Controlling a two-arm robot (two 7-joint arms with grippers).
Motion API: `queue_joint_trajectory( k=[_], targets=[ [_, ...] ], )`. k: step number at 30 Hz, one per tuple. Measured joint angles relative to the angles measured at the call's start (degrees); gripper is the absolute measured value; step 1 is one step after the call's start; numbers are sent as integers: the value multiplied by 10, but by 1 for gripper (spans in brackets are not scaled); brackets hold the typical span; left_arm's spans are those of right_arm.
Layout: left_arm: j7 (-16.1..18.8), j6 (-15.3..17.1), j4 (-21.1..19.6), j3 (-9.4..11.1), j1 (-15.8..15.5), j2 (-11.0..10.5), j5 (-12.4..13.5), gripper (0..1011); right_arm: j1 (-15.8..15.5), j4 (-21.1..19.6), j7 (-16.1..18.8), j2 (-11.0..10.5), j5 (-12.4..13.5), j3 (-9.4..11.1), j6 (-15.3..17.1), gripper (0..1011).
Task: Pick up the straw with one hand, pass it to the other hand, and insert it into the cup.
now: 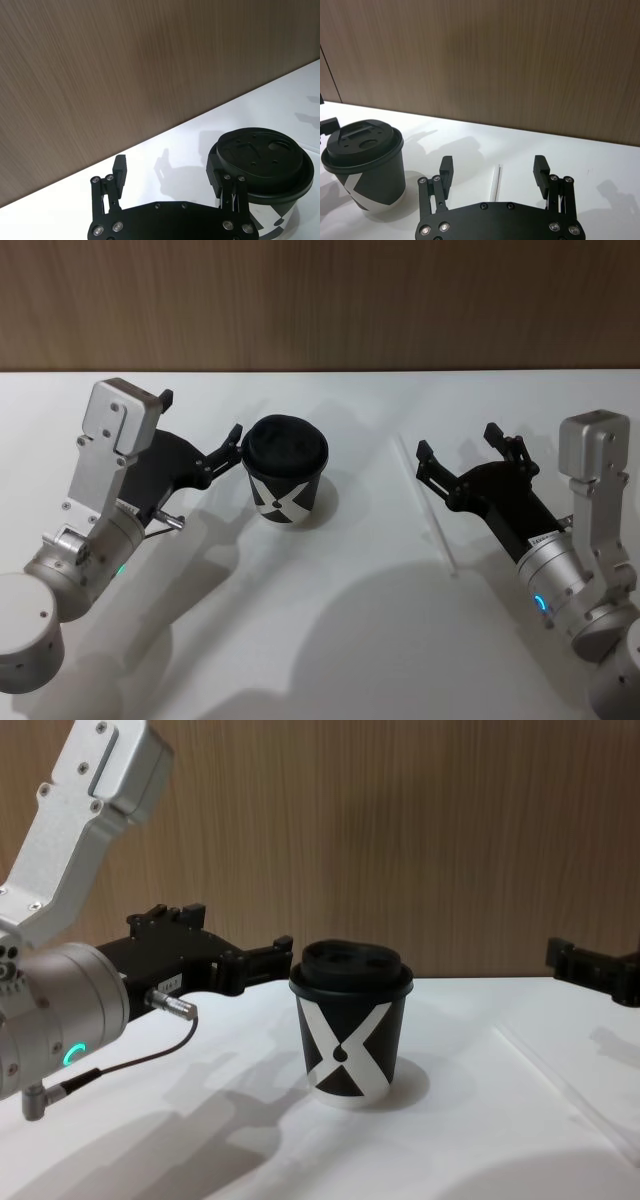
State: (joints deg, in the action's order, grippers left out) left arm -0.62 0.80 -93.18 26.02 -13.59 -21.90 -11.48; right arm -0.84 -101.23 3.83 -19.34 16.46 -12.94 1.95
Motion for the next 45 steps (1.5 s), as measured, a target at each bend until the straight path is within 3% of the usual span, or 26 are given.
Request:
queue_joint_trajectory(
  k=[45],
  targets=[
    [0,0,0,0,0,0,0,1003,0,0,0,0,0,0,0,1001]
  ],
)
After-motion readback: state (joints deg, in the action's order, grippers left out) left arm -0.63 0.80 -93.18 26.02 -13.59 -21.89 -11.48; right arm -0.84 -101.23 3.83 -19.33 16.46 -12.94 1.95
